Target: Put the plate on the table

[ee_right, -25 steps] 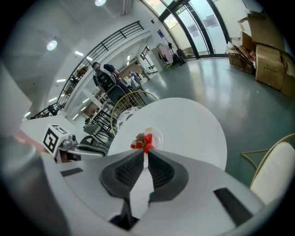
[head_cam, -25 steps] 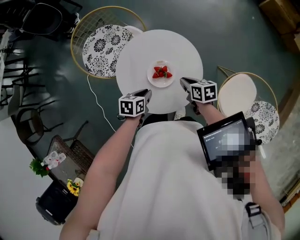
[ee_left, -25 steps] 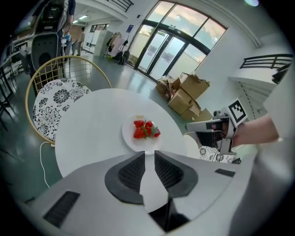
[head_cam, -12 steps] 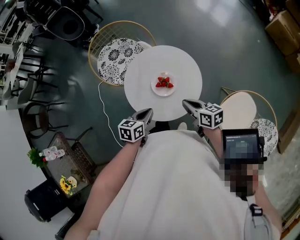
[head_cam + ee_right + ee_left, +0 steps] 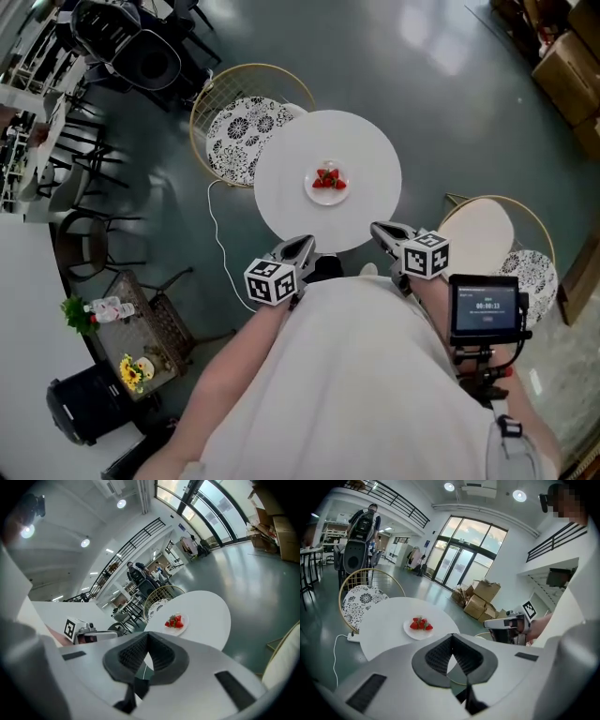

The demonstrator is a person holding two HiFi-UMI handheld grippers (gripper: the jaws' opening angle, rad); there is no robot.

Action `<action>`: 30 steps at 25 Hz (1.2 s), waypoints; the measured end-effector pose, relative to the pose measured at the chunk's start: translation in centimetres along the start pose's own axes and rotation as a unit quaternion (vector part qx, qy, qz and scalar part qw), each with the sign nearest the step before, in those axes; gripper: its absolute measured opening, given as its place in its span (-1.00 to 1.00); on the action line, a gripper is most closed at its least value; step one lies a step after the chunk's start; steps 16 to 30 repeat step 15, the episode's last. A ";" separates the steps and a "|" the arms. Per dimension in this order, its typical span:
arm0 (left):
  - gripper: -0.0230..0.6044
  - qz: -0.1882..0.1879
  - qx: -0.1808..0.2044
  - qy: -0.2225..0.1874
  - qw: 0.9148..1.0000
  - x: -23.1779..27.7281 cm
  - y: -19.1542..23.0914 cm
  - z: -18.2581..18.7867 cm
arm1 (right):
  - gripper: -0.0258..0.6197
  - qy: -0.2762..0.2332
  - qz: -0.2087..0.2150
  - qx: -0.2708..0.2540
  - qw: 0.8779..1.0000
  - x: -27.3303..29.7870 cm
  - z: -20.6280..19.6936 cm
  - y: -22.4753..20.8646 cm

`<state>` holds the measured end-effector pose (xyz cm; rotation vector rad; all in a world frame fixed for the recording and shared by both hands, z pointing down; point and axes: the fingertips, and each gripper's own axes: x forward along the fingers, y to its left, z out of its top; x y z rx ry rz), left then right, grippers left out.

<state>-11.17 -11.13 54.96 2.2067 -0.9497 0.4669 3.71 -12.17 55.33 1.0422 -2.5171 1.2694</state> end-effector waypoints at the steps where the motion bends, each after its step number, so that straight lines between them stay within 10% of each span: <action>1: -0.91 0.003 -0.003 0.003 1.000 -0.2 -0.1 -0.3 | -0.91 0.000 -0.004 0.006 1.000 -0.3 -0.4 0.0; 30: -0.91 0.012 0.001 0.023 1.000 -0.2 -1.3 -1.0 | -0.91 -0.011 -0.011 0.035 0.999 -2.4 -1.0 -0.6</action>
